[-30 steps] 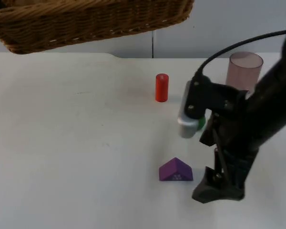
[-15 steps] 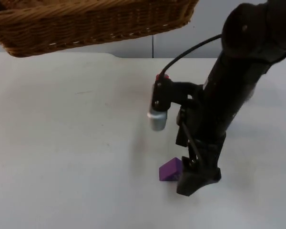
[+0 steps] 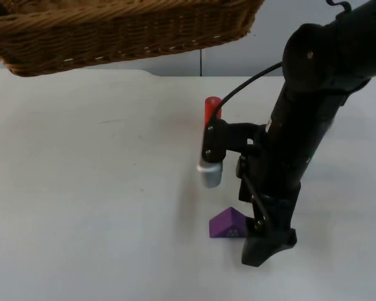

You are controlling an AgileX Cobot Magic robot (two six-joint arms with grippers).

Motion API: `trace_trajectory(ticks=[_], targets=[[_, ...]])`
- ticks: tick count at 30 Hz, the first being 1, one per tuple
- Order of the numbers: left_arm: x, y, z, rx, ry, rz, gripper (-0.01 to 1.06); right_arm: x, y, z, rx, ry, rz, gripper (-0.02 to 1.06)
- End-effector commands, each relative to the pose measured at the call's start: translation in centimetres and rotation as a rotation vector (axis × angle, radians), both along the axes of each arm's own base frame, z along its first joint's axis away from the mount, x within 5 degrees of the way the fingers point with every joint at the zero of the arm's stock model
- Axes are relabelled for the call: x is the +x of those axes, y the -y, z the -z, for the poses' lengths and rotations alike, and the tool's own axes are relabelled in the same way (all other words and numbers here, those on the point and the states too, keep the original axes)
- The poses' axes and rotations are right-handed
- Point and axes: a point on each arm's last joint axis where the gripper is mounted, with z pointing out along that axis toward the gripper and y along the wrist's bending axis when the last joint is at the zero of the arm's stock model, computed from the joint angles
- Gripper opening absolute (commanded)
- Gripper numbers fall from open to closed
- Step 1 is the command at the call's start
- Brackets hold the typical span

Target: Pick up the basket with the left hand and place the triangular block into the basket with the right hand.

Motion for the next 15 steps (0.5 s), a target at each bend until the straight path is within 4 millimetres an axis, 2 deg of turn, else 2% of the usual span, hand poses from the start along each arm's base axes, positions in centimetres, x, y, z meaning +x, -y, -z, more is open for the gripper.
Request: trace_trajectory(ticks=[1,15], targets=[[-0.1,0.2,-0.8,-0.021,0.041,-0.013,0.00,-0.1,-0.6,-0.3,0.012,0.015,-0.009,1.00],[-0.1,0.2,-0.8,-0.035,0.040,-0.016,0.00,0.2,-0.7,0.9,0.017,0.037,0.001,1.00]])
